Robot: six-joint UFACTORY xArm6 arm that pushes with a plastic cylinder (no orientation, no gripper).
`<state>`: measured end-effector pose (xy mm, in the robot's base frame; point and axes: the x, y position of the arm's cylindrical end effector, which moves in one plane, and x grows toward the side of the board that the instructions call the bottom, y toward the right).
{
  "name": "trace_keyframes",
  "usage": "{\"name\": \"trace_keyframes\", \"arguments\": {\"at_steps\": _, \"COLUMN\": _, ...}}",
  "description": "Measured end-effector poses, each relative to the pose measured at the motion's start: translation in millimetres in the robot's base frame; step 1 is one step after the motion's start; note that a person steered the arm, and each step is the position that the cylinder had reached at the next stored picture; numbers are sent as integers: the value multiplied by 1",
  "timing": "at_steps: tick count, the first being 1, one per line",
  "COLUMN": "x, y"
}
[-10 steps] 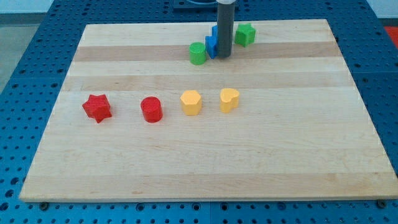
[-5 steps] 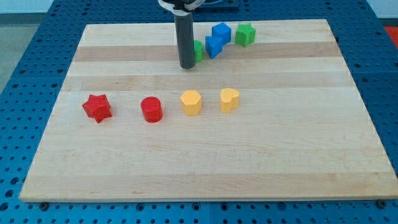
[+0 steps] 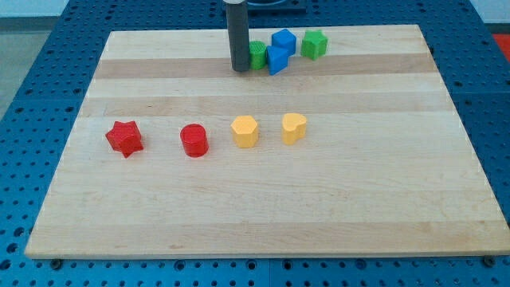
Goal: Move the green circle to the left side of the blue cube
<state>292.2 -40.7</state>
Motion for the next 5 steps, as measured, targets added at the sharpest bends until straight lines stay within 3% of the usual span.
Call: {"name": "trace_keyframes", "arguments": {"at_steps": 5, "x": -6, "y": 16}}
